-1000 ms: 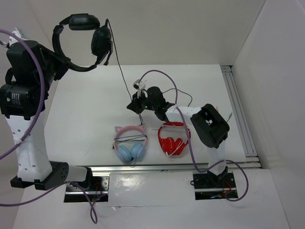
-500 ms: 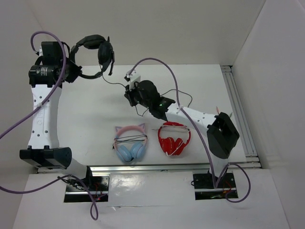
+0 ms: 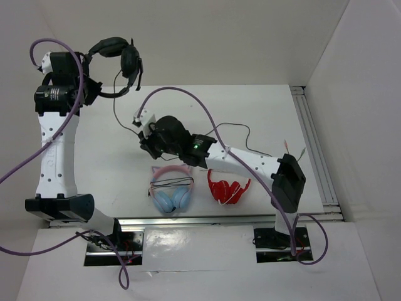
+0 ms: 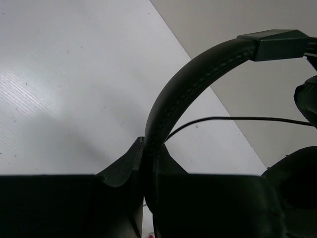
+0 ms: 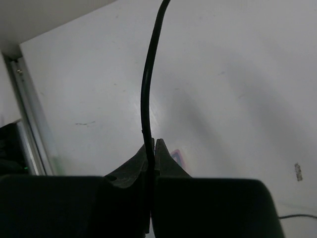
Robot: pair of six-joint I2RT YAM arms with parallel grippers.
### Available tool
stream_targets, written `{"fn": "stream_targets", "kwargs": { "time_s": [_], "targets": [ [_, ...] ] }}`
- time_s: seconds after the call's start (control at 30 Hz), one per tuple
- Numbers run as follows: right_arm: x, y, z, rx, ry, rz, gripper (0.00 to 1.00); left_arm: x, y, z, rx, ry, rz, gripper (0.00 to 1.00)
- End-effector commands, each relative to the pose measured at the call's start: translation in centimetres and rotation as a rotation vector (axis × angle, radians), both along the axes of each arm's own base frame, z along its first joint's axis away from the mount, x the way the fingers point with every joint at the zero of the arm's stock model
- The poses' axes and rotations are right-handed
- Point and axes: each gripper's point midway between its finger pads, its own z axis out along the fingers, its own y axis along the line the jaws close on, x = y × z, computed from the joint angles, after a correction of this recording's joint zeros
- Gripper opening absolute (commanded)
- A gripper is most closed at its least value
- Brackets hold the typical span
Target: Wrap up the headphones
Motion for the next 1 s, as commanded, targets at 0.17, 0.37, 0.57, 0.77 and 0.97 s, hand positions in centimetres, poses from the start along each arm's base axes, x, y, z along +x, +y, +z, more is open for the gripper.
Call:
{"fn": "stream_targets", "kwargs": {
  "time_s": [0.17,0.37,0.57,0.77,0.97],
  "targets": [
    [-2.5,-0.9,10.6,0.005,-0.176,0.002,0.0,1.8,2.4,-0.3,0.132,-0.022,0.12,0.0],
    [0.5,-4.1,14.0,-0.132,-0.285,-0.177,0.0,1.7,3.1,-5.6,0.167,0.114,0.111,0.0],
    [0.5,-6.9,16.9,-0.142,-0.346,-0.248,0.0,2.2,3.2,-8.0,0.172,0.182,0.086,0.0],
    [0.0,-7.5,17.5,-0.205,-0.444,-0.219,0.0,4.3,1.0,-7.9,0.186,0.14,-0.139,0.0],
    [4.1,-10.7,17.1,-0.292,-0.571,-0.318,0.0,3.9,-5.4,-8.6,0.358,0.152,-0.507,0.0]
  ]
}}
